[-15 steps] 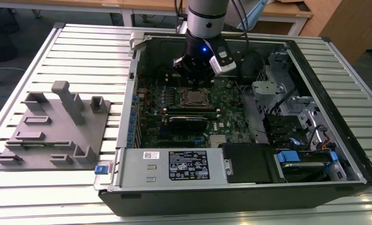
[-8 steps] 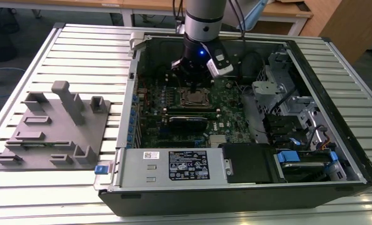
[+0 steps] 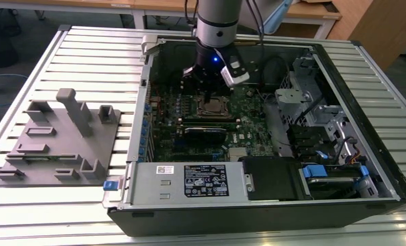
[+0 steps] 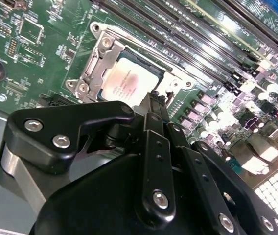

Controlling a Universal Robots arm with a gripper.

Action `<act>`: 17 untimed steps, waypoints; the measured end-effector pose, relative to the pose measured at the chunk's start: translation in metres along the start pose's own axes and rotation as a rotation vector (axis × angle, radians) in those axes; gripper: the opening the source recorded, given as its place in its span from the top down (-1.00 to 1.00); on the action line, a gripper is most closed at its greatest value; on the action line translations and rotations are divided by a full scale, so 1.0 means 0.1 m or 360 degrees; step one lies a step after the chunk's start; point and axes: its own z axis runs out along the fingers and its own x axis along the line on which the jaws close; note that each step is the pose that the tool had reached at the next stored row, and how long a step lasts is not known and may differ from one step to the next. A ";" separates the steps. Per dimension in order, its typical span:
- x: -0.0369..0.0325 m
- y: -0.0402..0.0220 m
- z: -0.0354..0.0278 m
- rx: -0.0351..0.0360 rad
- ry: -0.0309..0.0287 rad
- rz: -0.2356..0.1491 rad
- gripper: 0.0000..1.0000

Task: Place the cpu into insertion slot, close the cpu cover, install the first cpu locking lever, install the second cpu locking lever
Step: 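Close the cpu cover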

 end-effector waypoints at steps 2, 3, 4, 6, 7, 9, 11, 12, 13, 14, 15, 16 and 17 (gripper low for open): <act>0.004 0.000 0.001 0.0000 0.00001 0.0000 0.79; 0.004 0.000 0.001 0.0000 0.00001 0.0000 0.79; 0.004 0.000 0.001 0.0000 0.00002 0.0000 0.79; 0.006 0.000 0.002 0.0000 0.00000 0.0000 0.79; 0.007 0.001 0.006 -0.0001 -0.00004 0.0000 0.79; 0.010 0.001 0.020 0.0000 -0.00001 0.0000 0.79; 0.013 0.001 0.043 0.0000 0.00000 0.0000 0.79; 0.016 0.001 0.054 0.0000 0.00000 0.0000 0.79; 0.021 0.000 0.058 0.0000 0.00001 0.0000 0.79; 0.028 0.000 0.060 0.0000 0.00001 0.0000 0.79; 0.038 0.001 0.063 0.0000 0.00001 0.0000 0.79; 0.047 0.001 0.066 0.0000 0.00000 0.0000 0.79; 0.052 0.001 0.074 0.0000 -0.00001 0.0000 0.79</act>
